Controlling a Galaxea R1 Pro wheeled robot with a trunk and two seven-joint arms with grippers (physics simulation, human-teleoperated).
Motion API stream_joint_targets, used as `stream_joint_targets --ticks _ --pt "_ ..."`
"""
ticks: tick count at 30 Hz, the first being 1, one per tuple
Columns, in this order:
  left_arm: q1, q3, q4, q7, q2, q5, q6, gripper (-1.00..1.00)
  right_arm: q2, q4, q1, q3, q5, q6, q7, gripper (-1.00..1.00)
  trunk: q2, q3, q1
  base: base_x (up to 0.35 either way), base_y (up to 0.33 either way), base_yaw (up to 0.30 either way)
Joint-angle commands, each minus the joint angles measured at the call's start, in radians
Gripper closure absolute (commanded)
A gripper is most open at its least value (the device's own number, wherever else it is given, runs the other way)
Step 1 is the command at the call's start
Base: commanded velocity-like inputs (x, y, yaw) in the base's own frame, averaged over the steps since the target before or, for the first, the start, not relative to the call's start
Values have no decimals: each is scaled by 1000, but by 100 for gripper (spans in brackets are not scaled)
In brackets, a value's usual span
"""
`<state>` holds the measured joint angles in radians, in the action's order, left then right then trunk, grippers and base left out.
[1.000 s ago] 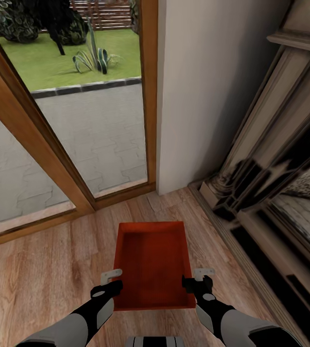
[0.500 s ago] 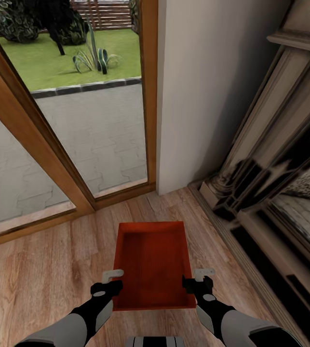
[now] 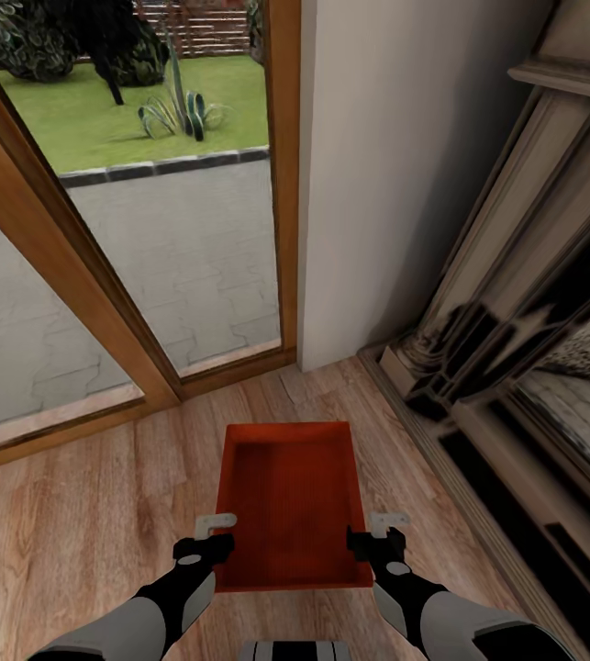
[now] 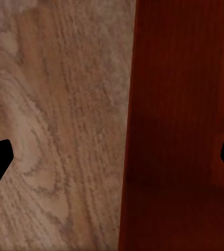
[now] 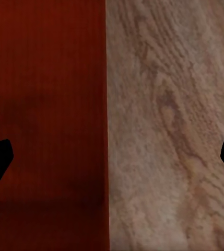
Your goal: Move the two storage containers from the living room to the garage. In the garage, place one container on the floor and stack the other container on top of it (either order is fine).
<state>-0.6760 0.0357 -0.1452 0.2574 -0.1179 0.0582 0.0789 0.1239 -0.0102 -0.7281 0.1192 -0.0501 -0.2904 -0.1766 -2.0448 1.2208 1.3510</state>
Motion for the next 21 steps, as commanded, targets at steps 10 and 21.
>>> stream_joint_targets --ticks 10,21 --pt "-1 15 1 -1 -1 -17 3 -100 3 -5 -1 8 -5 -3 -4 -100 0 1 0 0 0 0" --pt "-1 31 0 2 0 -32 5 -100 3 -4 -1 8 -5 -3 -4 -100 0 1 0 0 0 0"
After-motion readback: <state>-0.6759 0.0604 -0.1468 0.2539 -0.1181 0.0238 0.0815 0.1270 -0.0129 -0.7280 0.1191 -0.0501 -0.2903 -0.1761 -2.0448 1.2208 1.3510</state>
